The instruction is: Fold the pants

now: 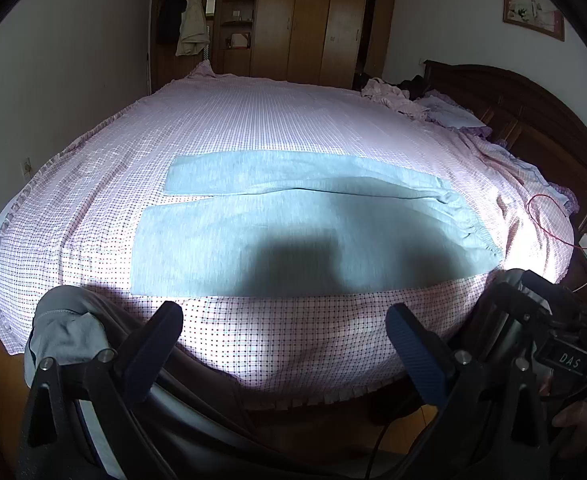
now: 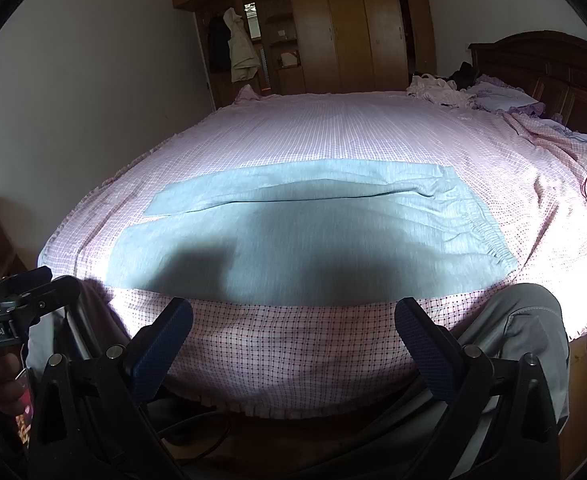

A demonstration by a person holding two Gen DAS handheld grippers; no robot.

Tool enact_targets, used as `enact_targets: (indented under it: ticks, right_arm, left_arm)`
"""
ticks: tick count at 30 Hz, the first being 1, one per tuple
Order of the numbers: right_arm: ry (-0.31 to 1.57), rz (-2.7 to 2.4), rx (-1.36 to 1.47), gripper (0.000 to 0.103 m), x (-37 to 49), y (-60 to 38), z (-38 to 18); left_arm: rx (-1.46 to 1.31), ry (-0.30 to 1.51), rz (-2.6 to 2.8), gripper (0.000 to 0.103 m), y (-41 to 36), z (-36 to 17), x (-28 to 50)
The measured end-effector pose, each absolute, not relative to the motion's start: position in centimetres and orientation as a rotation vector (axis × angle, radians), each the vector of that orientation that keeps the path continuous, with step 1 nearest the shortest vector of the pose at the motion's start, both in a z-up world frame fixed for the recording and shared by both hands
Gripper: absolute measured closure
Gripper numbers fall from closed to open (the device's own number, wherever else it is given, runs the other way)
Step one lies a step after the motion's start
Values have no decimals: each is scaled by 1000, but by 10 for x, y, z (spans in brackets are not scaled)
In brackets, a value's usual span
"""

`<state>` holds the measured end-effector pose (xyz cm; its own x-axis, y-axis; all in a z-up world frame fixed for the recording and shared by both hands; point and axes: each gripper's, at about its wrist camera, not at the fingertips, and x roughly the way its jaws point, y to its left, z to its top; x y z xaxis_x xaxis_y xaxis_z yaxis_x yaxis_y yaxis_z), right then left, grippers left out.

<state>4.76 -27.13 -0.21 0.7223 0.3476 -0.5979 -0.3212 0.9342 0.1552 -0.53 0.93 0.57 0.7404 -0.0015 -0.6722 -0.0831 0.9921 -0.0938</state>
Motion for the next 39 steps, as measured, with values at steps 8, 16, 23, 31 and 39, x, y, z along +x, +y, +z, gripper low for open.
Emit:
enact_targets:
  ticks: [8, 16, 23, 31, 39]
  right_arm:
    - [675, 368, 47, 5, 49, -271, -4]
    - [678, 357, 43, 5, 53, -271, -6]
    - [651, 429, 79, 5, 71, -272, -1]
    - [640, 449, 138, 5, 112, -276, -7]
    - [662, 475, 128, 5, 144, -268, -17]
  left_arm:
    - [-123, 739, 44, 0, 10, 5, -4]
    - [-122, 735, 47, 0, 18, 10, 1]
    - [-112, 722, -4, 0, 36, 29, 18]
    - [-84, 711, 15, 0, 64, 41, 56]
    - [-140, 752, -46, 0, 92, 30, 94]
